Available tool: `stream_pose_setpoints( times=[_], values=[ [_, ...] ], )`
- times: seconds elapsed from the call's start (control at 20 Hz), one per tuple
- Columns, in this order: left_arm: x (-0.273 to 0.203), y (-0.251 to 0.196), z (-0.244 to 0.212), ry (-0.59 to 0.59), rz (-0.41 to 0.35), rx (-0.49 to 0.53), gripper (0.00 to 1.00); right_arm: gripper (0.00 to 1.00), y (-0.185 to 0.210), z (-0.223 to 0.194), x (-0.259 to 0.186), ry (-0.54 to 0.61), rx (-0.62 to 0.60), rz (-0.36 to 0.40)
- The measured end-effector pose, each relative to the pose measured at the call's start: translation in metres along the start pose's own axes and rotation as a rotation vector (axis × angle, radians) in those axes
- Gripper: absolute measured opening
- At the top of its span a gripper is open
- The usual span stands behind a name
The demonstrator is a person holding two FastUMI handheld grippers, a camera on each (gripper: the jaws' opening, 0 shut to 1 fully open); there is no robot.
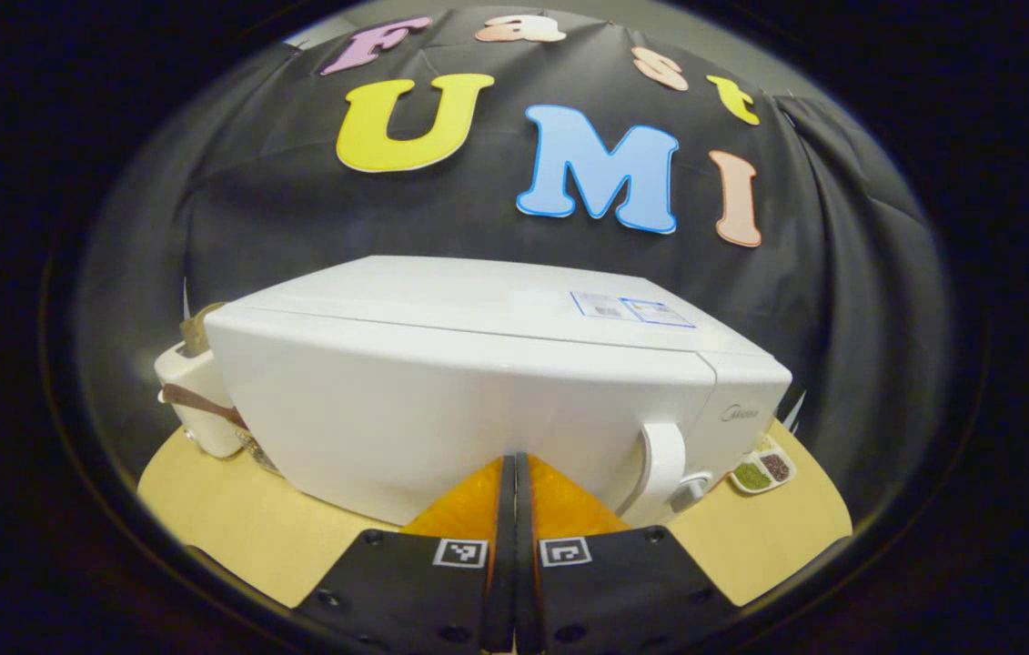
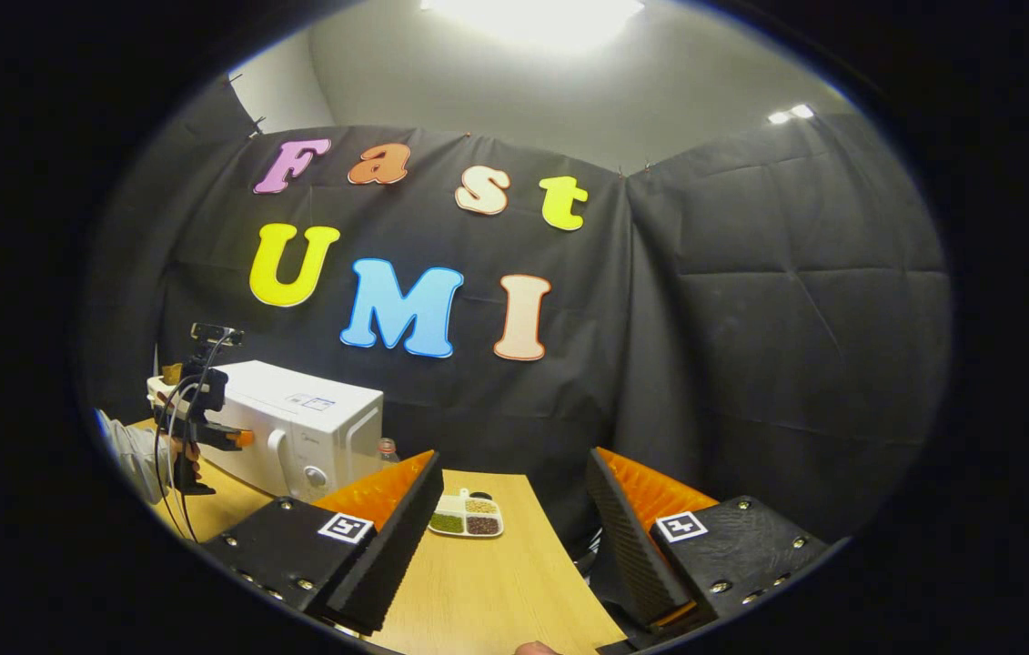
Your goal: Open the microwave oven with the left hand, put the food in, and close the microwave oven.
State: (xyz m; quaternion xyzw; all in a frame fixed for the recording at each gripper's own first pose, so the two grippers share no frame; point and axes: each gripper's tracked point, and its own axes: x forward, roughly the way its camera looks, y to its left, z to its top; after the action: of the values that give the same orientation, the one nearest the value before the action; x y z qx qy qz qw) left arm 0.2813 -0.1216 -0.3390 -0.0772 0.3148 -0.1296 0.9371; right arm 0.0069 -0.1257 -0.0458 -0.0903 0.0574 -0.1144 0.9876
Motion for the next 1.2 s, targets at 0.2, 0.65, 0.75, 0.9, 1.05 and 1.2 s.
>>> stream_pose_setpoints(
  times=[0.2,0.65,0.75,0.9,1.05,1.2],
  values=[
    [-0.07,-0.01,0.013,-0.108,0.006,0.006,0.07,0.97,0.005,-0.002,0.009,-0.032,-0.005,0.106],
    [-0.263,-0.039,0.055,-0.347,-0.026,0.091,0.07,0.97,0.043,0.007,0.005,-0.046,0.107,0.208],
    [-0.295,-0.038,0.062,-0.389,-0.028,0.112,0.06,0.97,0.06,0.012,-0.006,-0.046,0.121,0.234],
    [-0.329,-0.034,0.059,-0.409,-0.023,0.129,0.55,0.97,0.073,0.017,-0.02,-0.043,0.11,0.244],
    [-0.355,-0.029,0.059,-0.446,-0.011,0.132,0.96,0.97,0.087,0.027,-0.035,-0.059,0.135,0.245],
    [-0.373,-0.022,0.07,-0.493,0.043,0.153,0.98,0.97,0.097,0.031,-0.05,-0.072,0.142,0.258]
  ],
)
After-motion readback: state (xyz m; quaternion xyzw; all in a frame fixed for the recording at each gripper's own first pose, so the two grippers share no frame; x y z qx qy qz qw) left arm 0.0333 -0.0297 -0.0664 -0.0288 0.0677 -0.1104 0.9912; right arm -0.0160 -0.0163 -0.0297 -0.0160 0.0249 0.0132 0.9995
